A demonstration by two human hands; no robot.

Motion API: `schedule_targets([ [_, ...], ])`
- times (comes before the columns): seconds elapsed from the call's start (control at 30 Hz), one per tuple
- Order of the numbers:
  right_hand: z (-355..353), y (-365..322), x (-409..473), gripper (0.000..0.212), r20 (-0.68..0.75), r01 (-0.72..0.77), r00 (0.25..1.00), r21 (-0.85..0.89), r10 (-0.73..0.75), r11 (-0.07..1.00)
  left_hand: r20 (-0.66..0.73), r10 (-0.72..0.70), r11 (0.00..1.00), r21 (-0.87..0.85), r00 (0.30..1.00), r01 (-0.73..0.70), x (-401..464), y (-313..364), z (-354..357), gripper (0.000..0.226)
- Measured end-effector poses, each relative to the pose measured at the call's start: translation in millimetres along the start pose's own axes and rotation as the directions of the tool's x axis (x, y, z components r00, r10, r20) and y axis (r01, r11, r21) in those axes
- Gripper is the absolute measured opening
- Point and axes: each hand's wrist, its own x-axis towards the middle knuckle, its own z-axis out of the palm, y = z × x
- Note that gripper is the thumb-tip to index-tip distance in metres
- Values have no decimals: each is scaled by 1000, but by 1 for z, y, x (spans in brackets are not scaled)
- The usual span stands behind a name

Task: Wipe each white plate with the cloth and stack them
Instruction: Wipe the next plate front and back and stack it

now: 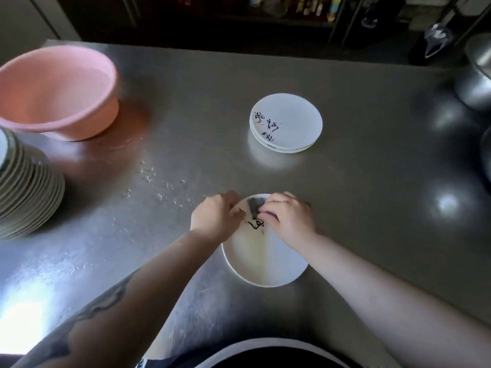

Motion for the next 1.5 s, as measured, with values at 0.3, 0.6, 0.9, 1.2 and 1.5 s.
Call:
schedule_targets([
  [0.3, -3, 21, 3, 13, -58, -110, 992, -31, 108, 993, 417, -108, 993, 84, 902, 80, -3, -13, -12, 24],
  [0.6, -1, 18, 13, 13, 22, -37, 999, 0, 37, 999, 140, -174, 984, 5, 975, 175, 8, 8, -5, 29],
  [0.9, -1, 10, 13, 13, 70, -51, 996, -11, 52, 999, 210, -107, 989, 124, 972, 83, 16, 14, -23, 18],
  [1.2, -16, 32, 5, 11, 20, -148, 988, -117, 152, 982, 505, -211, 977, 141, 837, 161, 8, -3, -19, 33],
  [1.5, -7, 12, 13, 10, 68, -82, 994, -81, 88, 993, 177, -191, 979, -30, 965, 199, 14, 22, -13, 17],
])
